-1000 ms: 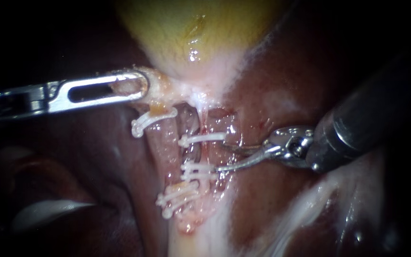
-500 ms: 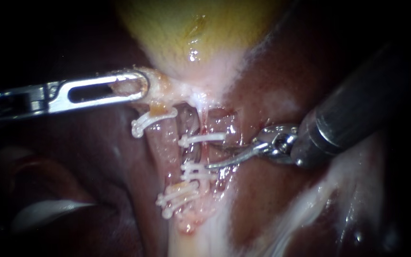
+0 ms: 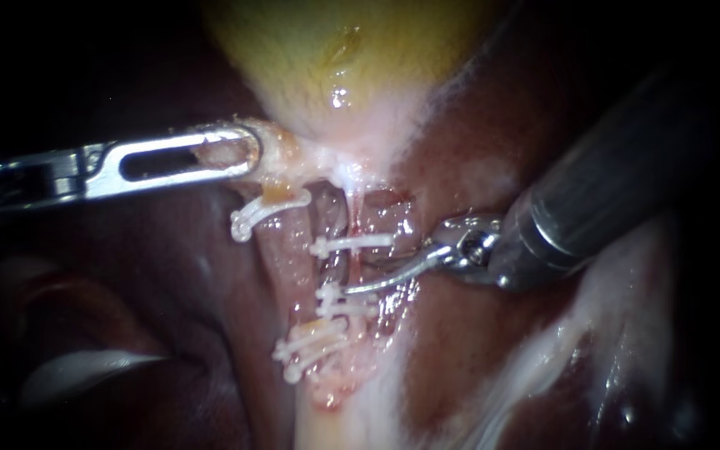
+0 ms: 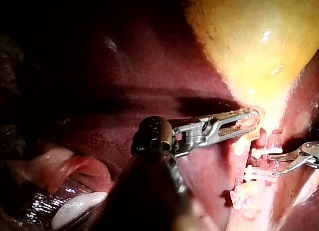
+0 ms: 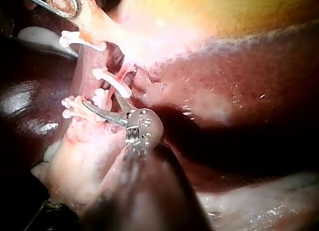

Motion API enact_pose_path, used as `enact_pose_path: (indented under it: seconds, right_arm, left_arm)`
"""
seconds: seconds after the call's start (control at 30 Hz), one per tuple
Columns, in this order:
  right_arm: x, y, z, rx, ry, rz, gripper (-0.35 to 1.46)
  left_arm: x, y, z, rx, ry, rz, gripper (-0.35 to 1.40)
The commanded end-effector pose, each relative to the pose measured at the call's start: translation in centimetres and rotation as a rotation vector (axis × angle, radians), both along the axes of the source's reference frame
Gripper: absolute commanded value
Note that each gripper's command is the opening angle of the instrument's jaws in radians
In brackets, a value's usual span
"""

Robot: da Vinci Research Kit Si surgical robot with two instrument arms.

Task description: Go to the cutting position right tube

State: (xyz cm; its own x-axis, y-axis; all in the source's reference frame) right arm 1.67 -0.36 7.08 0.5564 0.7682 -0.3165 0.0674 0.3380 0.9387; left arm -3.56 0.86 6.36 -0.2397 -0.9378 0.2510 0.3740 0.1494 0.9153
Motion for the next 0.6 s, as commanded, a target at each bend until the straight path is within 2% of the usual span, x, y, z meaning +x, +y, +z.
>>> enact_pose_path:
  seconds: [0.03,0.37,0.53,0.6]
  right_arm:
    - [0.01,0.0,0.0,0.002,0.012,0.0,1.41]
    - [0.12,-0.05,0.03,0.031,0.138,-0.004,1.41]
    - [0.14,-0.08,0.03,0.033,0.167,-0.027,1.41]
    - [0.15,-0.1,0.02,0.036,0.177,-0.026,1.41]
  left_arm:
    - [0.0,0.0,0.0,0.0,0.0,0.0,-0.35]
    - [0.01,0.01,0.04,-0.001,0.0,0.001,-0.35]
    - [0.03,0.02,0.08,-0.002,-0.001,0.001,-0.35]
    - [0.03,0.02,0.09,-0.002,-0.001,0.002,-0.35]
